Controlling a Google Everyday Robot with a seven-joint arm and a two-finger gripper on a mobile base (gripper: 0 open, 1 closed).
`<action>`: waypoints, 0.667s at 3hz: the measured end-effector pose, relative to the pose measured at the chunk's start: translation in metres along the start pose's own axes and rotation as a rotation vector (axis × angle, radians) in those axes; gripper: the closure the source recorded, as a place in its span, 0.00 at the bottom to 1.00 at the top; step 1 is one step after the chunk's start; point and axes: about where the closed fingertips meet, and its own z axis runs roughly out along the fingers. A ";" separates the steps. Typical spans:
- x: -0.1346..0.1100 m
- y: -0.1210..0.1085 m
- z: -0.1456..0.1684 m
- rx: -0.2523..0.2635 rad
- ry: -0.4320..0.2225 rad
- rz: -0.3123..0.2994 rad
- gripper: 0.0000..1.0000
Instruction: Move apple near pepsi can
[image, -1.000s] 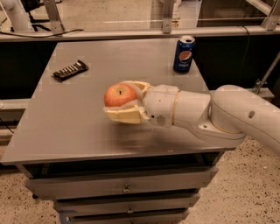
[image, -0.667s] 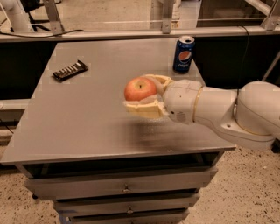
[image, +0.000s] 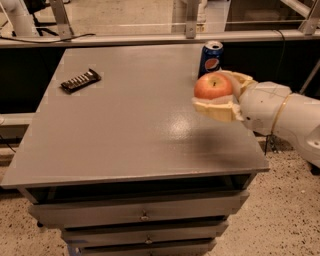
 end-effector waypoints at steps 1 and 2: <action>0.015 -0.045 -0.012 0.077 -0.026 -0.013 1.00; 0.038 -0.089 -0.015 0.142 -0.041 -0.006 1.00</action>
Offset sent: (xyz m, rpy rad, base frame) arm 0.0989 -0.1259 -0.0256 0.0756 -0.0893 -0.2036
